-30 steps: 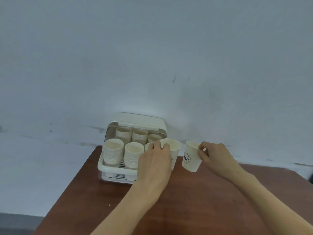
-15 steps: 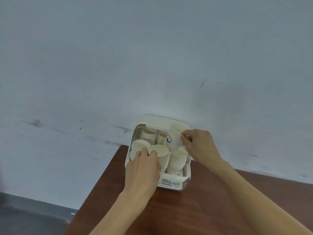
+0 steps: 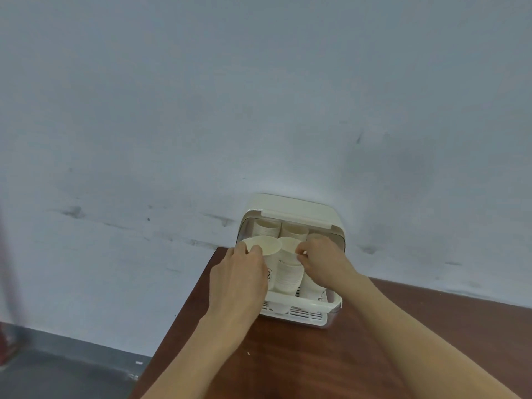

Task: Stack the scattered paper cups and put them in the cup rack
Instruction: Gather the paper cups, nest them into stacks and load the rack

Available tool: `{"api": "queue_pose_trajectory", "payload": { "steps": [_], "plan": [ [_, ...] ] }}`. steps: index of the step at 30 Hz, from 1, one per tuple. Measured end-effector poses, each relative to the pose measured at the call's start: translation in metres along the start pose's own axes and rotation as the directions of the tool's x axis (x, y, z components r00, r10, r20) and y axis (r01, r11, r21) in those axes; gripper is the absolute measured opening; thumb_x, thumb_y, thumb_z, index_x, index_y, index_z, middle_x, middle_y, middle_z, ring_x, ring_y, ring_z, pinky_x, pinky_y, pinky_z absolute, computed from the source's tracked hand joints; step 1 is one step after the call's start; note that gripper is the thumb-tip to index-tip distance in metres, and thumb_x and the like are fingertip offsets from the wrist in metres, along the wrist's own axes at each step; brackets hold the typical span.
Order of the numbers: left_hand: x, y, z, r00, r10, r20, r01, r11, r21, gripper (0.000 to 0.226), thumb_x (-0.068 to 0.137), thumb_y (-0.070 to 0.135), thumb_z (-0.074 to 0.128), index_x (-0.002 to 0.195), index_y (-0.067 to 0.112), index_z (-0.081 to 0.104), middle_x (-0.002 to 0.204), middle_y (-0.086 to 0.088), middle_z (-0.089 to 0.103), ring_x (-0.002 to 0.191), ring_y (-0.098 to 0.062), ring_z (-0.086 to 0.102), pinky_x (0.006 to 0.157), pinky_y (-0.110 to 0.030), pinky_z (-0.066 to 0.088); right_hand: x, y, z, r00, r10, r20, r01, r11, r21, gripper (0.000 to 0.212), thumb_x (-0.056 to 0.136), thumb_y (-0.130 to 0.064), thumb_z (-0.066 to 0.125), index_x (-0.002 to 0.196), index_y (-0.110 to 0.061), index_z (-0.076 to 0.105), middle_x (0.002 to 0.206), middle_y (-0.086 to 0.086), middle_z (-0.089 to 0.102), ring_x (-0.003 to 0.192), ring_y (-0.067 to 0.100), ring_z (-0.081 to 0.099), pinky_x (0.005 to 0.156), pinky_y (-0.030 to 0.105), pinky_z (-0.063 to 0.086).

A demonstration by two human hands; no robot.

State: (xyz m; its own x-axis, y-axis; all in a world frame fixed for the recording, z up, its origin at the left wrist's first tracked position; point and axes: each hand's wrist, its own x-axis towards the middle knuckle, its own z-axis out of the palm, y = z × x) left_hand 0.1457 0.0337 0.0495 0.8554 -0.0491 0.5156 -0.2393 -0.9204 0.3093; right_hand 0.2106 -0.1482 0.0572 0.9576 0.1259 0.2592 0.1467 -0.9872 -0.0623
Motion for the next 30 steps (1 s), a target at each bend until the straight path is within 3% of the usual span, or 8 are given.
{"api": "queue_pose_trajectory", "payload": {
  "steps": [3, 5, 8, 11, 15, 18, 24, 30],
  "plan": [
    [0.016, -0.003, 0.000, 1.000, -0.009, -0.029, 0.009, 1.000, 0.014, 0.023, 0.101, 0.027, 0.035, 0.104, 0.017, 0.056, 0.098, 0.000, 0.051, 0.088, -0.019, 0.052, 0.063, -0.029, 0.034, -0.002, 0.000, 0.008, 0.999, -0.017, 0.033, 0.018, 0.999, -0.029, 0.024, 0.095, -0.020, 0.047, 0.090, -0.015, 0.070, 0.087, 0.004, 0.066, 0.081, 0.024, 0.062, 0.070, 0.041, 0.054],
    [0.028, -0.005, 0.000, 0.999, -0.026, -0.045, 0.026, 1.000, -0.003, 0.023, 0.100, 0.026, 0.036, 0.103, 0.016, 0.057, 0.097, -0.001, 0.052, 0.087, -0.021, 0.053, 0.062, -0.031, 0.034, -0.004, -0.001, 0.012, 0.999, -0.021, 0.043, 0.023, 0.998, -0.055, 0.024, 0.094, -0.015, 0.046, 0.081, -0.015, 0.067, 0.079, 0.003, 0.063, 0.076, 0.024, 0.059, 0.067, 0.041, 0.053],
    [0.044, -0.007, 0.000, 0.997, -0.036, -0.071, 0.034, 0.999, -0.039, 0.024, 0.100, 0.025, 0.038, 0.103, 0.014, 0.059, 0.094, -0.003, 0.051, 0.081, -0.022, 0.050, 0.062, -0.032, 0.036, -0.005, -0.001, 0.018, 0.999, -0.024, 0.032, 0.027, 0.995, -0.096, 0.034, 0.090, -0.009, 0.045, 0.056, -0.017, 0.042, 0.059, 0.001, 0.045, 0.064, 0.025, 0.053, 0.058, 0.041, 0.048],
    [0.056, -0.010, -0.001, 0.993, -0.049, -0.104, 0.042, 0.996, -0.073, 0.025, 0.099, 0.026, 0.037, 0.100, 0.012, 0.058, 0.088, -0.002, 0.044, 0.075, -0.021, 0.042, 0.063, -0.034, 0.038, -0.005, -0.002, 0.020, 0.999, -0.035, 0.026, 0.038, 0.995, -0.097, 0.039, 0.089, -0.006, 0.044, 0.054, -0.017, 0.030, 0.055, 0.000, 0.038, 0.060, 0.024, 0.046, 0.055, 0.040, 0.042],
    [0.066, -0.013, 0.007, 0.993, -0.030, -0.113, 0.025, 0.999, -0.042, 0.023, 0.100, 0.023, 0.037, 0.102, 0.013, 0.058, 0.089, -0.002, 0.044, 0.076, -0.021, 0.041, 0.062, -0.034, 0.036, -0.008, -0.003, 0.023, 0.999, -0.038, 0.018, 0.039, 0.993, -0.109, 0.034, 0.091, -0.008, 0.042, 0.059, -0.015, 0.035, 0.060, 0.001, 0.040, 0.065, 0.024, 0.049, 0.059, 0.039, 0.042],
    [0.068, -0.018, 0.021, 0.998, 0.005, -0.060, -0.003, 0.999, 0.032, 0.019, 0.099, 0.017, 0.039, 0.104, 0.014, 0.058, 0.097, -0.004, 0.050, 0.084, -0.022, 0.049, 0.061, -0.032, 0.034, -0.010, -0.005, 0.025, 0.999, -0.044, 0.029, 0.047, 0.993, -0.106, 0.020, 0.094, -0.012, 0.041, 0.076, -0.013, 0.051, 0.073, 0.004, 0.050, 0.075, 0.024, 0.051, 0.063, 0.039, 0.044],
    [0.064, -0.025, 0.051, 0.997, 0.051, 0.055, -0.058, 0.988, 0.141, 0.022, 0.097, 0.008, 0.040, 0.107, 0.015, 0.058, 0.105, -0.005, 0.054, 0.092, -0.023, 0.053, 0.061, -0.031, 0.034, -0.016, -0.009, 0.030, 1.000, -0.019, 0.014, 0.020, 0.992, -0.122, 0.013, 0.095, -0.019, 0.040, 0.083, -0.014, 0.038, 0.080, 0.003, 0.048, 0.074, 0.022, 0.041, 0.060, 0.034, 0.032],
    [0.056, -0.033, 0.073, 0.986, 0.077, 0.149, -0.098, 0.985, 0.144, 0.022, 0.094, 0.005, 0.045, 0.110, 0.014, 0.057, 0.109, -0.005, 0.054, 0.097, -0.022, 0.053, 0.063, -0.030, 0.035, -0.016, -0.009, 0.035, 0.999, -0.002, -0.050, -0.004, 0.993, -0.118, 0.008, 0.094, -0.018, 0.042, 0.087, -0.014, 0.042, 0.094, 0.009, 0.060, 0.081, 0.025, 0.046, 0.064, 0.035, 0.030]
  ]
}}
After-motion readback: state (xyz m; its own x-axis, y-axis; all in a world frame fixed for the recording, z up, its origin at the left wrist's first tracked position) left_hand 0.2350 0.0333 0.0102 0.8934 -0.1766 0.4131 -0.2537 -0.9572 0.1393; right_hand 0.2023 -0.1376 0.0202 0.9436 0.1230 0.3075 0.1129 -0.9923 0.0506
